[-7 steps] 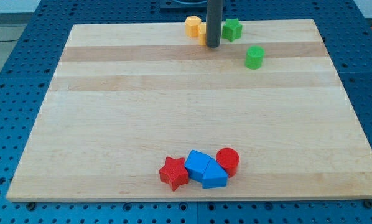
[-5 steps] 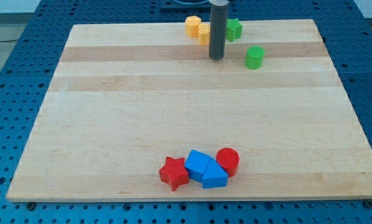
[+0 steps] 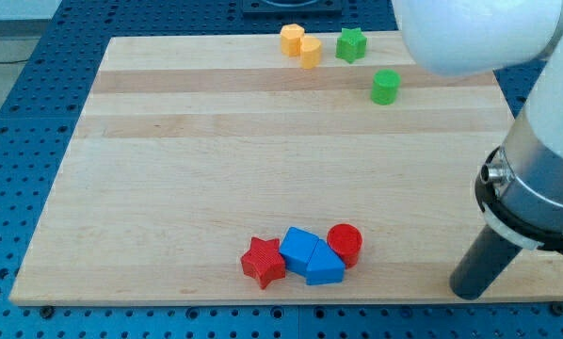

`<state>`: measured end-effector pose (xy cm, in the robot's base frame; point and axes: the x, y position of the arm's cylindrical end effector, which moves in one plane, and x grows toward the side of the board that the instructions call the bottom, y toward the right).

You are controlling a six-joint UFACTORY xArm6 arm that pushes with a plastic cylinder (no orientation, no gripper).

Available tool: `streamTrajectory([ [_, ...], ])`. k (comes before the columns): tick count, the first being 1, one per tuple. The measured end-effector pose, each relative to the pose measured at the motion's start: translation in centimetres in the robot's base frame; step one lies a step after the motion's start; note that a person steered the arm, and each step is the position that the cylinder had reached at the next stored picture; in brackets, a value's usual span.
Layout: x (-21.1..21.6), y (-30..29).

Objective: Place the blue cube towards the top left corner of the board

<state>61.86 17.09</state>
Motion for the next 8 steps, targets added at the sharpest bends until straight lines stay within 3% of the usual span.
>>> streamTrajectory([
  [5,-0.5,-15.3],
  [8,-5.6,-19.7],
])
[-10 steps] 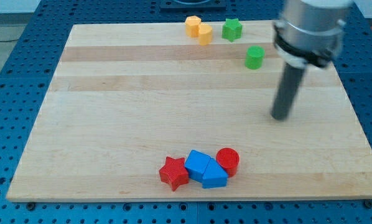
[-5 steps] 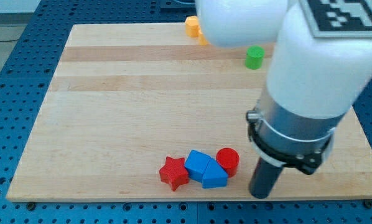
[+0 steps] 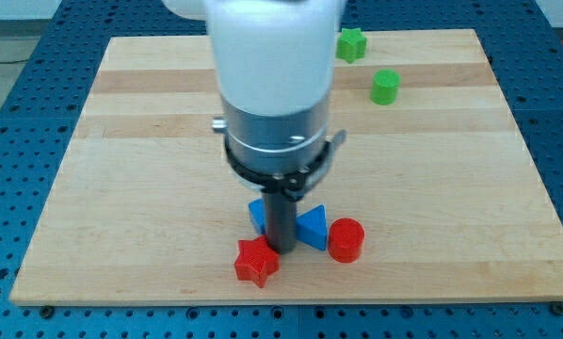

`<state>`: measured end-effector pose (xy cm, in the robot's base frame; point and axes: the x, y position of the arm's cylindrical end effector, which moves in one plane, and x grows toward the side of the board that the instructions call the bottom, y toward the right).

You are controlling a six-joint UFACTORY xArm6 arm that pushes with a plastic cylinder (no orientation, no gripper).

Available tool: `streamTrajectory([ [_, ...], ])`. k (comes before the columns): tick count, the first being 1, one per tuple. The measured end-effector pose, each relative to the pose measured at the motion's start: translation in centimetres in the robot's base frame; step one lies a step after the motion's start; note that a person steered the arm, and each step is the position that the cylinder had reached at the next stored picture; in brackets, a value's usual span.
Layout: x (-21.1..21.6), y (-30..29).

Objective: Place the blue cube towards the top left corner of the board

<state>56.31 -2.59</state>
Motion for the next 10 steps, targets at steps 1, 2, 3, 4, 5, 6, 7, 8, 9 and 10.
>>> streamTrajectory([
  [1,-1.4,-3.0],
  [2,-4.3,-4.0],
  [3,-5.0,-2.0],
  [4,-5.1,0.7],
  [5,-6.3,0.7],
  [6,-8.1,0.1],
  [7,-10.2,-1.7],
  [8,-11.4,-5.4],
  [9,-13.7,-8.2],
  [10,-16.5,-8.4],
])
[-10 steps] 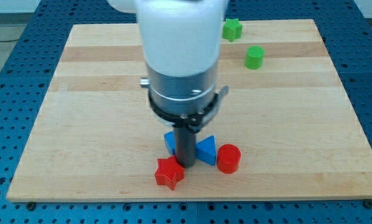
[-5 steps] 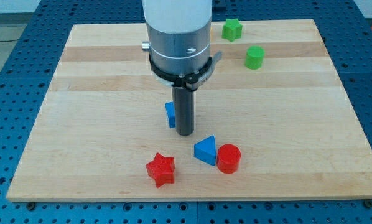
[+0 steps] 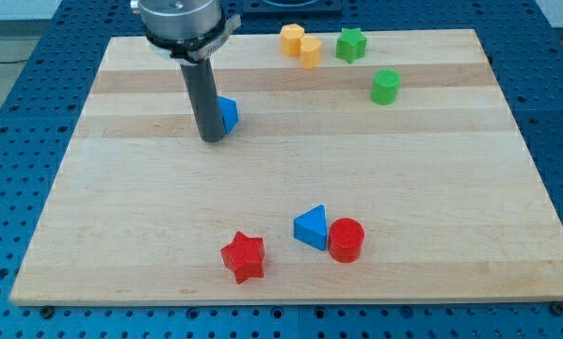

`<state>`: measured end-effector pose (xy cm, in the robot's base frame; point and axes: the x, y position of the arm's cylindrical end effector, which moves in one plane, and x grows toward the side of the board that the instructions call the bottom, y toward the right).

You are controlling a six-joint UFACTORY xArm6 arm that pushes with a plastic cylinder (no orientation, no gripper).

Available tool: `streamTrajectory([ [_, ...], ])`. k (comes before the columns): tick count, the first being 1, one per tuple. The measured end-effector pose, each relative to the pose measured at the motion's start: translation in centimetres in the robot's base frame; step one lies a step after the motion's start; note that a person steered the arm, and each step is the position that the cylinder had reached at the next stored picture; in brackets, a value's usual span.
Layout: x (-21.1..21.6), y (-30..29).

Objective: Place the blue cube towards the top left corner of the board

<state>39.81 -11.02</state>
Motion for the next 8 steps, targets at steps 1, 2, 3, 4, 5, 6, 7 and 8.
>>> streamTrajectory([
  [1,-0.3,0.7],
  [2,-2.4,3.5],
  [3,-5.9,3.8],
  [4,-9.4,3.4],
  [5,-11.8,1.0],
  [6,-12.1,-2.5],
  [7,-12.4,-6.5],
  [8,-13.5,-10.5],
])
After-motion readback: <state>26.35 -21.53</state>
